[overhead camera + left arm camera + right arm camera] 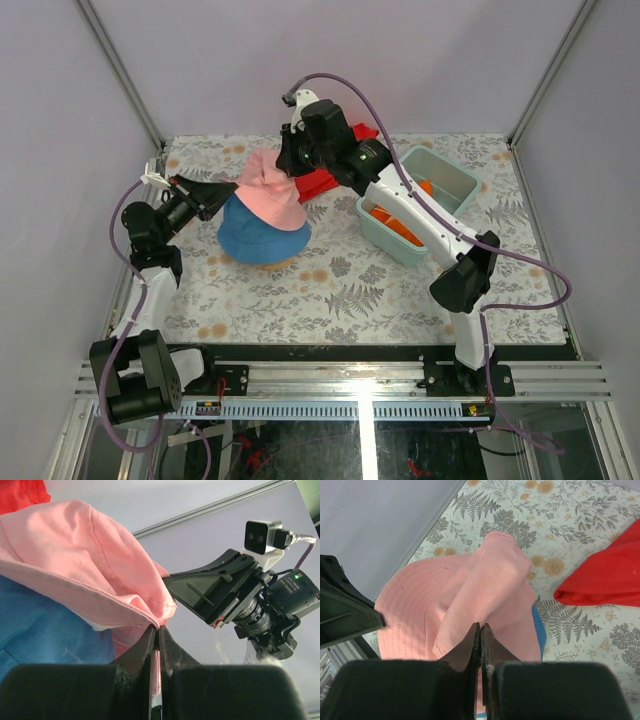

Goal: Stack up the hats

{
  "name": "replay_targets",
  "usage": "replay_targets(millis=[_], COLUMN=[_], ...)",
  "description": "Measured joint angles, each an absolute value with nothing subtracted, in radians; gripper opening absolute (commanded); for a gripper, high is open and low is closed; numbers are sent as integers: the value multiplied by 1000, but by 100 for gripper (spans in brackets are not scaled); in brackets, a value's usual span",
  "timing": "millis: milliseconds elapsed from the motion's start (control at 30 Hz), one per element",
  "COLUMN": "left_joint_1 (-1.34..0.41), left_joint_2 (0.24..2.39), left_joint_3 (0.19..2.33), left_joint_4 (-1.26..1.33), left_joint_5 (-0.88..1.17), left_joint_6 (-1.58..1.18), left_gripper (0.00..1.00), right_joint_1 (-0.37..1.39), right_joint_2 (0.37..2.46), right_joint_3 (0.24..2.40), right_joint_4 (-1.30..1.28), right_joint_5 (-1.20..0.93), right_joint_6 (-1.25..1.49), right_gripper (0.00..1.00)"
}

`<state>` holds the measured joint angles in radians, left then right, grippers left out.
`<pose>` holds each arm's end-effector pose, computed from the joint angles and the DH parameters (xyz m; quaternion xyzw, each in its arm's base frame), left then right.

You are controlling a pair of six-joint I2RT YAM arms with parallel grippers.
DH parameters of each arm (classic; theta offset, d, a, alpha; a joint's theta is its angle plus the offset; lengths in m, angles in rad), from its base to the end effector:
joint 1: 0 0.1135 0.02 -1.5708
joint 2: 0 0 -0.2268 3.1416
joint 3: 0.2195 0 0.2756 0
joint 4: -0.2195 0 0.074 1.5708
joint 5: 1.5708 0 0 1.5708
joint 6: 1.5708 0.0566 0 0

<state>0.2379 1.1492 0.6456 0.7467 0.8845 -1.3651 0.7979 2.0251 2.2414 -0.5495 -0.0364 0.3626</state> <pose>0.3003 0.0278 0.2696 -0.1656 0.6295 -0.6032 0.4609 0.3426 0.3542 0.3909 -0.1862 0.7929 0.3303 0.4769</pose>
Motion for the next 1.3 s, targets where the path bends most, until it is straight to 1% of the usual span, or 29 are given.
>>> replay_targets(millis=[333,700,867,1033,1167,1300], left_joint_1=[239,267,297,322,334,347], left_joint_2=[1037,1030,962,947,916,879], left_joint_3=[534,517,416,322,314,308], left_joint_4=[722,726,724,698,647,579], left_joint_5=[888,871,860,838,813,788], left_joint_6=[-1322,-1356,-1361,-1377,-1369,-1341], left_gripper=[0,0,0,0,0,0], right_joint_1=[817,820,820,820,821,821], right_joint_2=[2032,2036,2027,2006,1978,1964], right_joint_3=[2251,2255,2166,2050,1976,1951], right_joint_4=[-553,-557,-501,-452,-404,-378], right_joint_5=[-36,-35,-39,-52,-83,-112], right_joint_6=[363,362,362,363,368,371], right_gripper=[0,0,0,0,0,1])
